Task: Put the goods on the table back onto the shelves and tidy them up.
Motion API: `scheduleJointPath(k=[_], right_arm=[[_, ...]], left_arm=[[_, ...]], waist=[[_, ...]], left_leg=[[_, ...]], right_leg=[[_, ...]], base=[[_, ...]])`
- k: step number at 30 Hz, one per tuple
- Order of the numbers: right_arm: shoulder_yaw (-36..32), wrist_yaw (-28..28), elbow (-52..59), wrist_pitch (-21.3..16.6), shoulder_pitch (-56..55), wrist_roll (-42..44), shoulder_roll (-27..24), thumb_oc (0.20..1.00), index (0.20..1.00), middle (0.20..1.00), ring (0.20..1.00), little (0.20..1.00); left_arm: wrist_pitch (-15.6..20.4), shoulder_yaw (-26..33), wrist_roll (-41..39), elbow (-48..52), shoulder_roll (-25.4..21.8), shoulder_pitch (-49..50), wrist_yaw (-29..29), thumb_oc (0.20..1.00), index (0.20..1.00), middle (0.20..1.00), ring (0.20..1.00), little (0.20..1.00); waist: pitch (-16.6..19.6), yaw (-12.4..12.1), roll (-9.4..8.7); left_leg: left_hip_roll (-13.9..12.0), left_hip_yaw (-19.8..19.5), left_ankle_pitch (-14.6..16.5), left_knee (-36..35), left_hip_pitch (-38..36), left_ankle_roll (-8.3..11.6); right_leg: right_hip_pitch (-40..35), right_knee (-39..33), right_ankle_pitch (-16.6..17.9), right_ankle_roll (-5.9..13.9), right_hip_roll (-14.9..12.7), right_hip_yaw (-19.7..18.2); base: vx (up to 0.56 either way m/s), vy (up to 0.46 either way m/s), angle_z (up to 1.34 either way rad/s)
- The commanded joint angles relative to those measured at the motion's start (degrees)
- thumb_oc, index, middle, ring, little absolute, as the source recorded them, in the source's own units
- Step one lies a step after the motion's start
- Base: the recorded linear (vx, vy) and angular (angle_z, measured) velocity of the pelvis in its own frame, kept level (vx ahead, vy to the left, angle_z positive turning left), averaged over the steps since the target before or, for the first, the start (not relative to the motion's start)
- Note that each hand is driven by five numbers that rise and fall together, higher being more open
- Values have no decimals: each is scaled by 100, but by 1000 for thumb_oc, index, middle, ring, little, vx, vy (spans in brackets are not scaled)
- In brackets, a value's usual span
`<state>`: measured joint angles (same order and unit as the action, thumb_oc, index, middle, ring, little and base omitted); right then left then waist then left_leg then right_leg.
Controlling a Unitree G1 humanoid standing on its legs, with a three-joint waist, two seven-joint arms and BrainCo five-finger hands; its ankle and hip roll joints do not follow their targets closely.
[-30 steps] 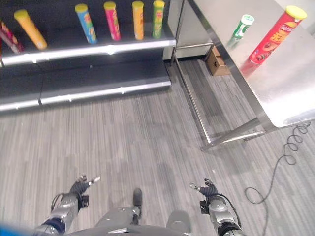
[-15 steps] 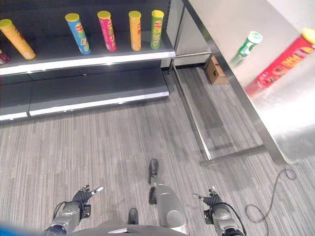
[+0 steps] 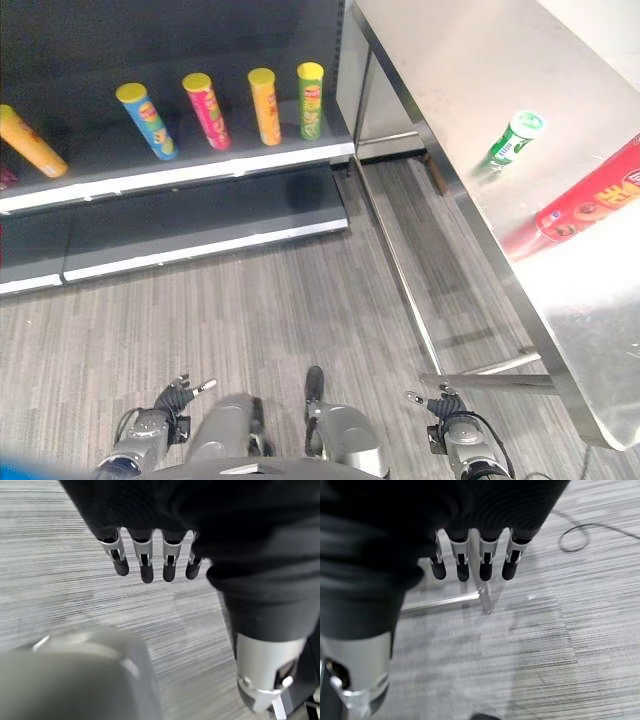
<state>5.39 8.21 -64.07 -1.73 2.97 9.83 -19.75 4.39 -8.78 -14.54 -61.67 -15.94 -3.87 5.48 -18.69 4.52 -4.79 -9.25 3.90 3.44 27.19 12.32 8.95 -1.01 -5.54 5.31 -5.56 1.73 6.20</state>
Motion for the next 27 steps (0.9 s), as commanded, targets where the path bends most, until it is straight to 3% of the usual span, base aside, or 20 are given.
scheduleJointPath(k=[1, 2, 3, 5, 9, 11, 13, 17, 19, 21, 27], right_arm=[[101, 125, 101, -49, -189, 132, -356, 1000, 1000, 1000, 1000, 1000], [74, 173, 54, -58, -165, 104, -411, 1000, 1000, 1000, 1000, 1000], [-40, 157, 11, -82, -212, 149, -378, 1000, 1000, 1000, 1000, 1000], [-70, 169, -23, -69, -216, 125, -364, 1000, 1000, 1000, 1000, 1000], [-270, 217, -21, -36, -225, 183, -283, 1000, 1000, 1000, 1000, 1000], [-480, 293, -42, -36, -226, 295, -263, 1000, 1000, 1000, 1000, 1000], [-673, 359, 46, -29, -271, 336, -324, 1000, 1000, 1000, 1000, 1000], [-1104, 491, 272, -90, -422, 481, -463, 1000, 1000, 1000, 1000, 1000], [-1571, 673, 750, -188, -641, 542, -691, 1000, 1000, 1000, 1000, 1000], [-1833, 802, 1003, -258, -752, 596, -811, 1000, 1000, 1000, 1000, 1000], [-2517, 970, 1786, -413, -1066, 487, -1356, 1000, 1000, 1000, 1000, 1000]], left_arm=[[101, -167, 62, 100, -43, 13, 24, 1000, 1000, 1000, 1000, 1000], [118, -206, 76, -1, -46, -32, 62, 1000, 1000, 1000, 1000, 1000], [135, -208, 75, -121, 0, -52, 37, 1000, 1000, 1000, 1000, 1000], [154, -207, 62, -106, 6, -44, 46, 1000, 1000, 1000, 1000, 1000], [194, -177, 70, -96, -47, -56, 55, 1000, 1000, 1000, 1000, 1000], [202, -120, 66, -108, -160, -108, 91, 1000, 1000, 1000, 1000, 1000], [214, -55, 65, -38, -259, -111, 113, 1000, 1000, 1000, 1000, 1000], [218, 58, 45, 25, -339, -95, 132, 1000, 1000, 1000, 1000, 1000], [207, 143, 90, 123, -415, -16, 110, 1000, 1000, 1000, 1000, 1000], [198, 178, 144, 110, -398, -14, 80, 1000, 1000, 1000, 1000, 1000], [175, 307, 231, 0, -336, -26, 1, 1000, 1000, 1000, 1000, 1000]], waist=[[222, -59, 283], [300, -90, 403], [424, -10, 531], [453, -8, 538], [536, 43, 483], [528, 112, 436], [504, 154, 421], [450, 220, 432], [384, 271, 438], [351, 311, 443], [319, 391, 343]], left_leg=[[-30, -584, -356, -1672, -316, -213], [-47, -1213, -680, -2164, -258, 0], [-120, -1191, -578, -2499, -558, 43], [-30, -1181, -488, -2440, -604, 0], [168, -614, -287, -2461, -747, -207], [390, -199, -100, -2451, -804, -470], [549, -43, 7, -2425, -833, -596], [690, 145, 131, -2405, -911, -711], [710, 333, 159, -2546, -1054, -771], [704, 398, 175, -2625, -1109, -788], [747, 356, 232, -2486, -1016, -813]], right_leg=[[-458, 305, -1347, 1071, -384, -135], [-558, 335, -1448, 1114, -369, -445], [-573, 365, -1478, 1173, -412, -648], [-516, 396, -1426, 1229, -520, -727], [-220, 532, -1265, 1493, -942, -1021], [118, 752, -1112, 1710, -1219, -1248], [292, 878, -990, 1837, -1357, -1324], [514, 1118, -820, 1926, -1490, -1183], [687, 1363, -678, 1873, -1531, -615], [732, 1398, -706, 1877, -1442, -356], [678, 1086, -691, 1849, -1246, -445]], base=[[465, 487, -86], [481, 510, -131], [375, 418, -147], [173, 310, -140], [92, 389, -95], [30, 522, -150], [24, 401, -76], [32, 232, -45], [16, 165, -47], [-2, 105, -24], [-4, 6, -8]])
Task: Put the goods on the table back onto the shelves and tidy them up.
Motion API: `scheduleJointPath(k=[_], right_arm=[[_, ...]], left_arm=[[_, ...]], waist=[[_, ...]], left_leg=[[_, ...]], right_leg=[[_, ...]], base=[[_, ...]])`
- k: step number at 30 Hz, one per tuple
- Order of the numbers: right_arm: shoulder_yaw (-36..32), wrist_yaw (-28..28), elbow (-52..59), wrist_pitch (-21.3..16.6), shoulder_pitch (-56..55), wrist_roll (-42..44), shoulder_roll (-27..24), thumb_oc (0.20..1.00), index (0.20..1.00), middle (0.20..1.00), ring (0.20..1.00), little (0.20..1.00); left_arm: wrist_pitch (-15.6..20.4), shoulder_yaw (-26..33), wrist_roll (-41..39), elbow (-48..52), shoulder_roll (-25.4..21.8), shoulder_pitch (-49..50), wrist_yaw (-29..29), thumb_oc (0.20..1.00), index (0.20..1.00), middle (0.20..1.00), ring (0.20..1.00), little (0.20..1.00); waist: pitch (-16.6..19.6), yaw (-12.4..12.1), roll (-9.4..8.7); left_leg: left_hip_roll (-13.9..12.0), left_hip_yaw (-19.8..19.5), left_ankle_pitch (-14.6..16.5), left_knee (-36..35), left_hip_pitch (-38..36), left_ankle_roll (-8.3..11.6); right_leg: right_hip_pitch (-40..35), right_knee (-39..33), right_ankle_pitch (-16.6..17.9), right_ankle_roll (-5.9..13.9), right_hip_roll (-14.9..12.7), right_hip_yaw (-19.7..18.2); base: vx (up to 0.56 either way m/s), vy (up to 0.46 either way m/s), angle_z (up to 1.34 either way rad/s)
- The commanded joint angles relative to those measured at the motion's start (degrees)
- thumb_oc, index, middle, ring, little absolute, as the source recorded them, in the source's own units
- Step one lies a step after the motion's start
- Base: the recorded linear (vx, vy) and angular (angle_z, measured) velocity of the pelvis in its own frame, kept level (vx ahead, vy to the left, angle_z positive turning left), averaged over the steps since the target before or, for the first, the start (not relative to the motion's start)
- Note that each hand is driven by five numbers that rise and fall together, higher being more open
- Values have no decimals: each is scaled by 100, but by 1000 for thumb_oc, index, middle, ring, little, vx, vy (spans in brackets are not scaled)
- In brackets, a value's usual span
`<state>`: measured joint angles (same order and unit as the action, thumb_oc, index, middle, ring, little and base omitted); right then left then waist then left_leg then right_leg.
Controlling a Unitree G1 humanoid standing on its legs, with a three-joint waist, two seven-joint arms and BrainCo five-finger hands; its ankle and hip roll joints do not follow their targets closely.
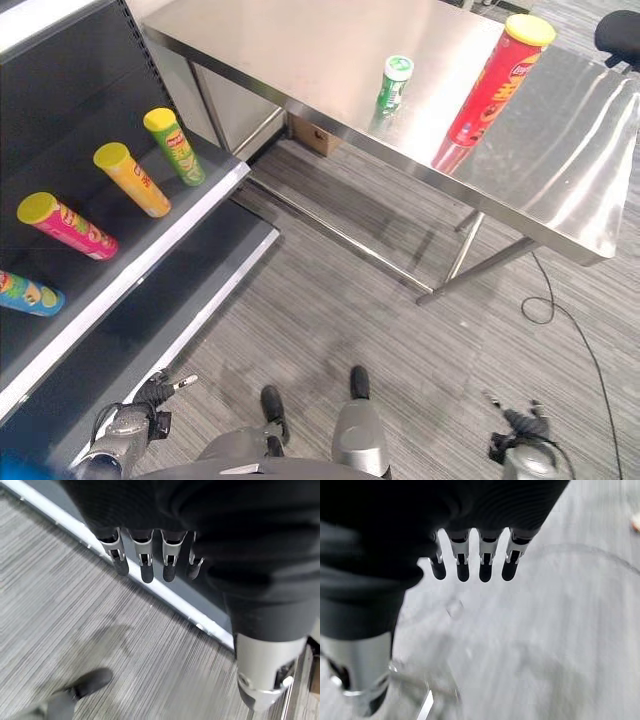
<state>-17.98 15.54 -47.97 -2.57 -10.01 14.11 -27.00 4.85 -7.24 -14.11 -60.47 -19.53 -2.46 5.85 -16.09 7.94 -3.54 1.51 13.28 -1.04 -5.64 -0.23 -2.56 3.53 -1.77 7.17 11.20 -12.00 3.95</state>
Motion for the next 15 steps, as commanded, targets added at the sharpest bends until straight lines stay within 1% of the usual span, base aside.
scheduleJointPath(k=[1, 2, 4, 5, 8, 9, 10, 11, 15], right_arm=[[-385, 277, 796, -388, 226, -101, -891, 1000, 1000, 1000, 1000, 1000], [-396, 279, 817, -376, 211, -109, -887, 1000, 1000, 1000, 1000, 1000], [-605, 313, 1521, -429, 180, -439, -1254, 1000, 1000, 1000, 1000, 1000], [-722, 331, 2106, -490, 294, -641, -1595, 1000, 1000, 1000, 1000, 1000], [-725, 331, 2829, -641, 621, -738, -1953, 1000, 1000, 1000, 1000, 1000], [-726, 332, 2836, -635, 620, -741, -1952, 1000, 1000, 1000, 1000, 1000], [-615, 362, 2925, -689, 918, -850, -2294, 1000, 1000, 1000, 1000, 1000], [-515, 363, 2911, -717, 1150, -862, -2509, 1000, 1000, 1000, 1000, 1000], [-37, 289, 2944, -804, 1860, -835, -3062, 1000, 1000, 1000, 1000, 1000]], left_arm=[[113, 220, 229, -146, 45, -114, -57, 1000, 1000, 1000, 1000, 1000], [113, 216, 231, -146, 49, -113, -56, 1000, 1000, 1000, 1000, 1000], [109, 226, 376, -199, 115, -49, -110, 1000, 1000, 1000, 1000, 1000], [107, 216, 450, -197, 164, -13, -121, 1000, 1000, 1000, 1000, 1000], [116, 177, 440, -190, 204, 12, -102, 1000, 1000, 1000, 1000, 1000], [116, 179, 440, -189, 206, 12, -101, 1000, 1000, 1000, 1000, 1000], [122, 168, 388, -137, 200, 58, -110, 1000, 1000, 1000, 1000, 1000], [132, 129, 356, -91, 160, 106, -106, 1000, 1000, 1000, 1000, 1000], [137, 100, 238, -10, 94, 262, -113, 1000, 1000, 1000, 1000, 1000]], waist=[[103, 26, 161], [106, 25, 167], [224, -32, 122], [280, -84, 90], [339, -194, 46], [335, -186, 48], [359, -296, 30], [376, -386, 10], [404, -561, -23]], left_leg=[[-347, -551, 687, 801, 267, 350], [-348, -554, 688, 802, 267, 350], [-363, -563, 688, 774, 274, 371], [-376, -605, 691, 768, 255, 396], [-419, -689, 684, 777, 235, 458], [-421, -696, 685, 777, 232, 460], [-462, -776, 671, 787, 225, 511], [-485, -815, 662, 793, 224, 539], [-583, -914, 623, 792, 171, 656]], right_leg=[[164, 561, -823, 169, 94, -168], [156, 549, -818, 170, 94, -163], [46, 390, -833, 169, 79, -103], [-46, 316, -879, 149, 85, -71], [-182, 245, -985, 103, 107, 18], [-189, 246, -989, 101, 109, 25], [-271, 214, -1068, 64, 139, 113], [-311, 201, -1105, 39, 159, 145], [-501, 138, -1214, -39, 228, 307]], base=[[-8, -41, -8], [11, -69, -8], [62, -72, -3], [79, -103, 4], [49, -97, 14], [37, -135, 29], [38, -164, 35], [49, -198, 31], [43, -146, 33]])
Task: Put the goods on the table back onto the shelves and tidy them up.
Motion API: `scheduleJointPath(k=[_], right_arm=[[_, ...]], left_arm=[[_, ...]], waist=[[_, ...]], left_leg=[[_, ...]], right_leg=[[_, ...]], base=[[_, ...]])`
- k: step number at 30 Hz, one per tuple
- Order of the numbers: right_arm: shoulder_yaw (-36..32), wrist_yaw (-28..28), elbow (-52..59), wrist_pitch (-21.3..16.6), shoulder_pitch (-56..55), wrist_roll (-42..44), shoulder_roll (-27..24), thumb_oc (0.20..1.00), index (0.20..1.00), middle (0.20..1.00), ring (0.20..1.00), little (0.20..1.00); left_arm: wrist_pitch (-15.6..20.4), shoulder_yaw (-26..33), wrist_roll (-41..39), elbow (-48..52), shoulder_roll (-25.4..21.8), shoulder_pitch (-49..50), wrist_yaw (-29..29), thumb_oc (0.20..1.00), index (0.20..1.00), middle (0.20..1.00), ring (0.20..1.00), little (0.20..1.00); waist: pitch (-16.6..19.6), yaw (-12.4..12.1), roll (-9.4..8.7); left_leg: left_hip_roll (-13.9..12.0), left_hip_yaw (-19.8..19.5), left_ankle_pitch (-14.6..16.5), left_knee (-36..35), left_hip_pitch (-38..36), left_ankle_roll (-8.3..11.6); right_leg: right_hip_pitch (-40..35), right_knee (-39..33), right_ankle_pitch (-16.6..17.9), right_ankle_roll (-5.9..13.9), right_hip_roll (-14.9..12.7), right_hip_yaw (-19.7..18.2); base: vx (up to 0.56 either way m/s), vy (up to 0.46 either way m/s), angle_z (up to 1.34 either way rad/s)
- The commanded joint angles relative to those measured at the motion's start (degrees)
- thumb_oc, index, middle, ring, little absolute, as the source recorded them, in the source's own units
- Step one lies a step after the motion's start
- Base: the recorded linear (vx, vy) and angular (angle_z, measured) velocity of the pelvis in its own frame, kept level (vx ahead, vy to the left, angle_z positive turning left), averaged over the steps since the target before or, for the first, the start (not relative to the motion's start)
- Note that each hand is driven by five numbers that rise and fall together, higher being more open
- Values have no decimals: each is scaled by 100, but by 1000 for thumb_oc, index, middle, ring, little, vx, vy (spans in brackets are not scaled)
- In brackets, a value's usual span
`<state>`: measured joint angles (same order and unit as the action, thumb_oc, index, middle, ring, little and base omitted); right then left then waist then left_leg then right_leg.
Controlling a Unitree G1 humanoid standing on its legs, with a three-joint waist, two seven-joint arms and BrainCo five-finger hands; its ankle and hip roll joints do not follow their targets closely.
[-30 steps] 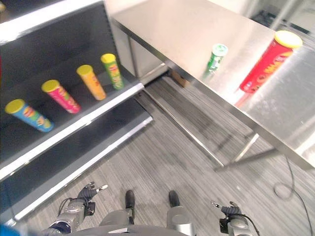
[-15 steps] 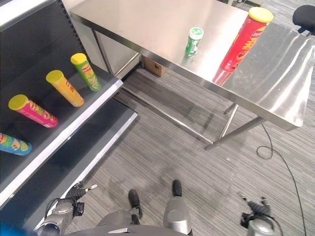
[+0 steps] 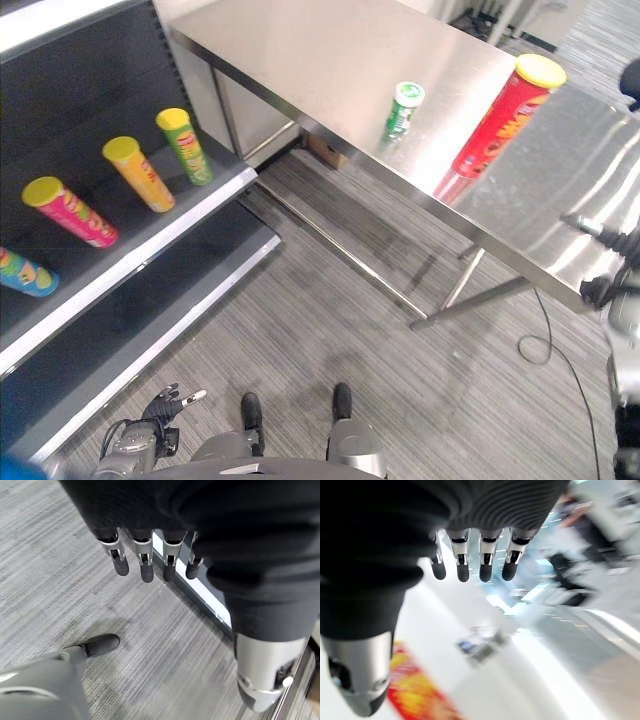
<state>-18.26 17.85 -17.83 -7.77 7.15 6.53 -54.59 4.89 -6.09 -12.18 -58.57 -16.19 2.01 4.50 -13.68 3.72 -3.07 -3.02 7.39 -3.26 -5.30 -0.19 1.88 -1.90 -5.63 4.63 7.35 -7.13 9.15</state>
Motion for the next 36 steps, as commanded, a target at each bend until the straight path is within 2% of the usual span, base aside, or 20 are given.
scheduleJointPath(k=[1, 6, 11, 15, 21, 24, 26, 29, 36], right_arm=[[101, 56, -86, -278, 285, -112, -429, 1000, 1000, 1000, 1000, 1000], [654, 144, -585, -95, 944, -333, -954, 1000, 1000, 1000, 1000, 1000], [576, 327, -640, 8, 1025, -454, -1114, 1000, 1000, 1000, 1000, 1000], [-194, 565, -92, 187, 376, -966, -1175, 1000, 1000, 1000, 1000, 1000], [-618, 753, -128, 192, 101, -1003, -1167, 1000, 1000, 1000, 1000, 1000], [-286, 621, -702, 154, 413, -659, -1234, 1000, 1000, 1000, 1000, 1000], [475, 428, -1561, 112, 1146, -256, -1333, 1000, 1000, 1000, 1000, 1000], [1037, 237, -2128, 70, 1741, 125, -1321, 1000, 1000, 1000, 1000, 1000], [1736, 109, -2466, 89, 2552, 342, -1293, 1000, 1000, 1000, 1000, 1000]], left_arm=[[143, -1, -3, -150, -251, -149, 32, 1000, 1000, 1000, 1000, 1000], [179, -59, -281, -82, -195, -56, 157, 1000, 1000, 1000, 1000, 1000], [175, -78, -340, -69, -106, -25, 204, 1000, 1000, 1000, 1000, 1000], [119, 33, -269, -86, -26, 54, 265, 1000, 1000, 1000, 1000, 1000], [104, 11, -170, -185, -19, 79, 267, 1000, 1000, 1000, 1000, 1000], [118, -129, -163, -85, -87, 128, 219, 1000, 1000, 1000, 1000, 1000], [125, -230, -193, -32, -174, 145, 168, 1000, 1000, 1000, 1000, 1000], [132, -296, -217, 9, -281, 152, 120, 1000, 1000, 1000, 1000, 1000], [114, -328, -220, 1, -386, 204, 98, 1000, 1000, 1000, 1000, 1000]], waist=[[156, -155, -66], [201, -279, -82], [225, -285, -56], [264, -230, -16], [315, -205, -8], [328, -245, -16], [329, -277, -30], [331, -315, -24], [326, -373, 43]], left_leg=[[-162, -365, 831, 753, 150, 245], [-318, -541, 714, 672, 87, 422], [-365, -632, 672, 630, 49, 468], [-398, -674, 676, 571, -10, 499], [-421, -662, 699, 533, -84, 494], [-431, -628, 704, 494, -126, 485], [-426, -578, 710, 492, -154, 490], [-428, -551, 714, 519, -160, 503], [-440, -551, 669, 449, -199, 517]], right_leg=[[-3, 518, -995, 324, -236, -166], [-233, 471, -1142, 212, -112, 94], [-351, 463, -1216, 170, -48, 202], [-433, 456, -1278, 143, -5, 291], [-483, 434, -1272, 154, 5, 298], [-491, 393, -1245, 167, 6, 282], [-489, 356, -1213, 176, 5, 247], [-495, 326, -1202, 174, 11, 223], [-523, 245, -1190, 161, 33, 223]], base=[[45, -156, 38], [42, -148, 36], [46, -79, 17], [65, -52, 16], [27, -8, 1], [5, -4, -5], [4, -16, -15], [13, -24, -12], [2, -4, 0]])
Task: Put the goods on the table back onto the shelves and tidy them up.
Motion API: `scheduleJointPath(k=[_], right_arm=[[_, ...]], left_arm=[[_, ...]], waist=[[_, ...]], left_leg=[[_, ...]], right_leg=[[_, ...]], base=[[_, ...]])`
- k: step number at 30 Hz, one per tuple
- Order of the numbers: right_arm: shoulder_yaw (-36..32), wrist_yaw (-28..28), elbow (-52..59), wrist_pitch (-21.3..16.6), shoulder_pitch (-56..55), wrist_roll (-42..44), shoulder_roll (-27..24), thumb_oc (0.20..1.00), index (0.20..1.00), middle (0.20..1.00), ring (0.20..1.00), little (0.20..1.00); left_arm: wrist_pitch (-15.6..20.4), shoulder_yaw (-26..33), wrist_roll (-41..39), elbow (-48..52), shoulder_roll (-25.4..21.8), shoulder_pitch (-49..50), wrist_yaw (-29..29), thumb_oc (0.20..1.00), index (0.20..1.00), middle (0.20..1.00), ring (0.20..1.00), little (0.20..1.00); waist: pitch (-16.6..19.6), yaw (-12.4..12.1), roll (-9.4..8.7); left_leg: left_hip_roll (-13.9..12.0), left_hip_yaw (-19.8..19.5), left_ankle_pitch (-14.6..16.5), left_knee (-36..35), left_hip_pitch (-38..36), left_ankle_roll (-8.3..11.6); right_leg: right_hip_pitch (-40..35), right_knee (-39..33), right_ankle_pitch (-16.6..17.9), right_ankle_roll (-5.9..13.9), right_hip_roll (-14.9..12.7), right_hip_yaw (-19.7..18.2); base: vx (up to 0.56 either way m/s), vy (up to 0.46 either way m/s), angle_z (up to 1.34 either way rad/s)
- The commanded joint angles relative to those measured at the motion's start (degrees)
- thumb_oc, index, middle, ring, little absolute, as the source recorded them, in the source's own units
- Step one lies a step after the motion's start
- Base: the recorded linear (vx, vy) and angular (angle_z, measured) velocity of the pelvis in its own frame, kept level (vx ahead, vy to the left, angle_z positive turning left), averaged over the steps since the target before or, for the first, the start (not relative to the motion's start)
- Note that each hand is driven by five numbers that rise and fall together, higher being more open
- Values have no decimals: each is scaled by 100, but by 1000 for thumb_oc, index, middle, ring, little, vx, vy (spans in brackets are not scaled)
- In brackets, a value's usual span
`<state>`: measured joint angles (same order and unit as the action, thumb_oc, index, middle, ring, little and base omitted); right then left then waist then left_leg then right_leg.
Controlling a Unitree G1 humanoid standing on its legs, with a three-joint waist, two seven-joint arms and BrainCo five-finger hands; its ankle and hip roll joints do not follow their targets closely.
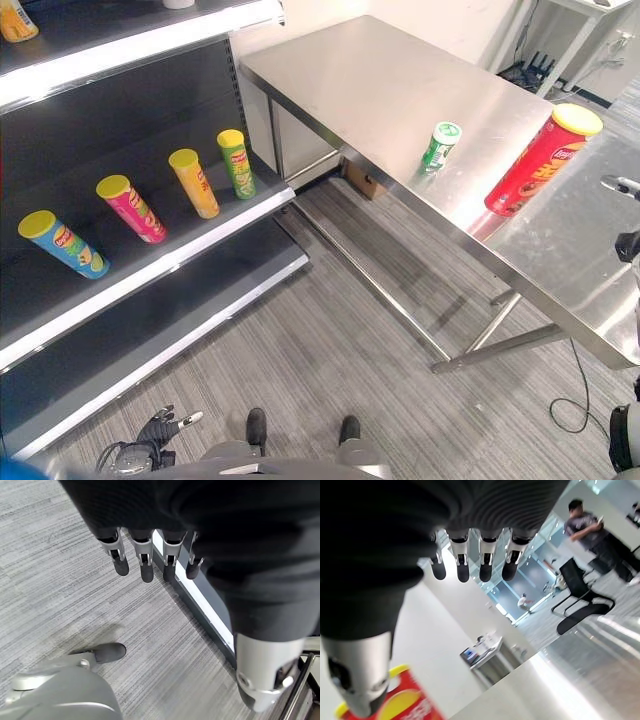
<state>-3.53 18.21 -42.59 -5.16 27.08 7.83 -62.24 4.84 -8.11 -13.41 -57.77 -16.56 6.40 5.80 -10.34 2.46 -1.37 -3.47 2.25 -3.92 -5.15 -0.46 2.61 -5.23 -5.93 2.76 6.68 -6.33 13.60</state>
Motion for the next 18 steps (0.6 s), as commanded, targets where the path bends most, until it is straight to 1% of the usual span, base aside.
scheduleJointPath(k=[1, 9, 12, 15, 18], right_arm=[[326, 70, -44, -157, 637, 219, -523, 1000, 1000, 1000, 1000, 1000], [373, 94, -35, -193, 776, 307, -527, 1000, 1000, 1000, 1000, 1000], [548, 64, -173, -138, 898, 171, -632, 1000, 1000, 1000, 1000, 1000], [912, 32, -425, -89, 1237, 14, -746, 1000, 1000, 1000, 1000, 1000], [1085, 76, -569, -91, 1495, 22, -734, 1000, 1000, 1000, 1000, 1000]], left_arm=[[115, -135, -101, -57, -352, -216, -37, 1000, 1000, 1000, 1000, 1000], [112, -161, -118, -97, -301, -142, -25, 1000, 1000, 1000, 1000, 1000], [110, -168, -93, -80, -311, -134, -33, 1000, 1000, 1000, 1000, 1000], [126, -198, -78, -29, -361, -97, -44, 1000, 1000, 1000, 1000, 1000], [138, -195, -69, -23, -399, -95, -38, 1000, 1000, 1000, 1000, 1000]], waist=[[-6, -253, -110], [-15, -255, -60], [-30, -274, -58], [-54, -298, -61], [-74, -316, -46]], left_leg=[[-393, -39, 726, 427, -178, 445], [-389, -79, 695, 367, -201, 459], [-389, -91, 684, 358, -195, 467], [-382, -135, 654, 329, -156, 469], [-382, -163, 635, 317, -123, 467]], right_leg=[[-190, 263, -1001, 226, -43, -219], [-247, 230, -1026, 206, -14, -171], [-242, 222, -1022, 199, -13, -151], [-209, 181, -994, 209, -1, -145], [-175, 161, -984, 215, 3, -154]], base=[[0, 0, 0], [7, -11, 2], [0, 0, 0], [19, -28, 1], [8, -12, 1]])
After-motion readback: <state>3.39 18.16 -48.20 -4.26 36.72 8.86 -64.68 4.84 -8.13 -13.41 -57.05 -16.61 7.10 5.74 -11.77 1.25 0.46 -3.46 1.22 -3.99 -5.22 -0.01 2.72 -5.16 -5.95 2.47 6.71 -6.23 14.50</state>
